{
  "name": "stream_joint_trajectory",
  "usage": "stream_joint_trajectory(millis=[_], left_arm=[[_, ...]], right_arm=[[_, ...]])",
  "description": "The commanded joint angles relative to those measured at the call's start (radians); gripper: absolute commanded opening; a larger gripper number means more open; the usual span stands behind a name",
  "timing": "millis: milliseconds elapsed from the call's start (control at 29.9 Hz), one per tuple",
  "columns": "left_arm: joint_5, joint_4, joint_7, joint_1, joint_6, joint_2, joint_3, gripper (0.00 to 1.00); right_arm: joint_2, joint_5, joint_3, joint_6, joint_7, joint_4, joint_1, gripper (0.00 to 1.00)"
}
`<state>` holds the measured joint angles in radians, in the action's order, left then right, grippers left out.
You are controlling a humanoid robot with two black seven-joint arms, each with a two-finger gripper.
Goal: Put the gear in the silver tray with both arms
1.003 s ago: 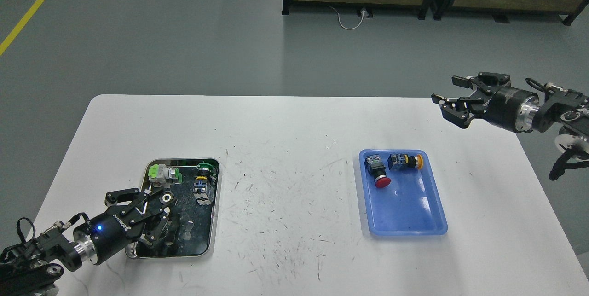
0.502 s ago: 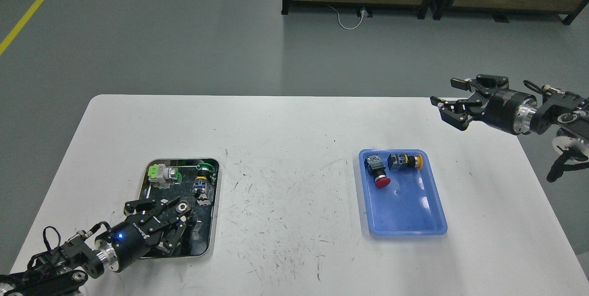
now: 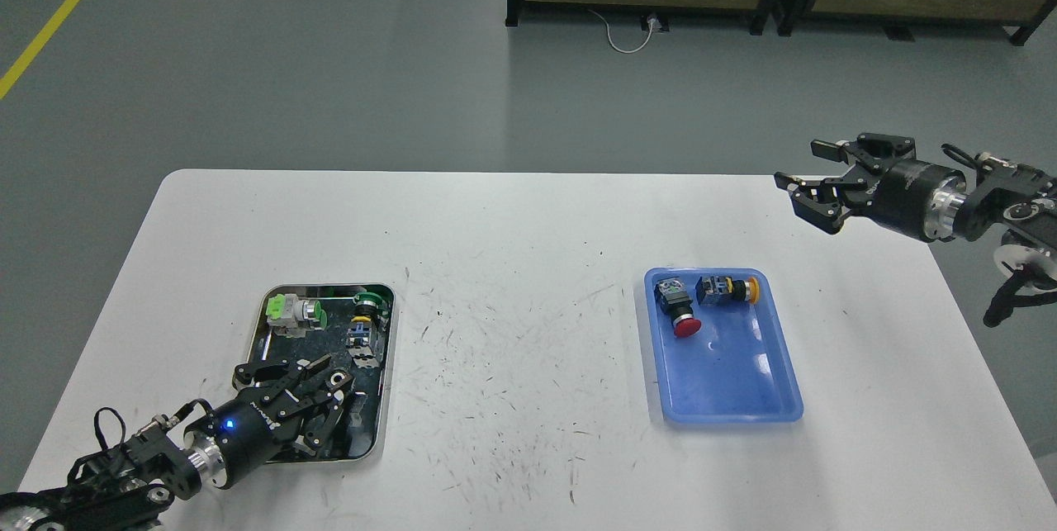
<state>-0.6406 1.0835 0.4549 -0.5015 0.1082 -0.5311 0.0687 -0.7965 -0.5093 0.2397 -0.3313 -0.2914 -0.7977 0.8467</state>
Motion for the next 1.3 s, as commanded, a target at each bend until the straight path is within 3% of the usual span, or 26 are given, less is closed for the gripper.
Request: stream_joint_trajectory(millis=[0,167,401,502,602,870,1070,1271], left_arm=[[0.033,0.001,-0.001,-0.008,0.002,0.000,0.006,0.69],[0.064,0.006,-0.001,-0.009,0.011,-0.012,0.017,0.85],[0.065,0.015,0.001,-0.008,0.016,-0.095,0.097,0.97],[0.065,0.016,-0.007,-0.017,0.019,-0.131,0.157,0.98],[0.065,0.018,-0.018,-0.041,0.022,-0.170,0.216,0.98],[0.114,0.019,-0.030,-0.089,0.028,-0.201,0.410,0.99],[0.130,0.019,-0.176,-0.201,0.033,-0.202,0.447,0.99],[0.234,0.007,-0.199,-0.333,0.031,-0.204,0.402,0.99]], right_arm=[[-0.001,0.000,0.003,0.000,0.000,0.000,0.000,0.68],[-0.003,0.002,0.004,0.000,-0.002,0.000,0.002,0.68],[-0.009,0.005,0.032,0.000,-0.003,0.000,0.005,0.69],[-0.013,0.008,0.053,0.001,-0.003,0.002,0.006,0.70],[-0.021,0.015,0.076,0.009,-0.003,0.002,0.005,0.81],[-0.018,0.048,0.121,0.130,-0.005,0.011,0.005,0.94],[-0.003,0.072,0.176,0.238,-0.005,0.021,0.005,0.96],[0.026,0.193,0.182,0.279,0.001,0.086,0.058,0.95]])
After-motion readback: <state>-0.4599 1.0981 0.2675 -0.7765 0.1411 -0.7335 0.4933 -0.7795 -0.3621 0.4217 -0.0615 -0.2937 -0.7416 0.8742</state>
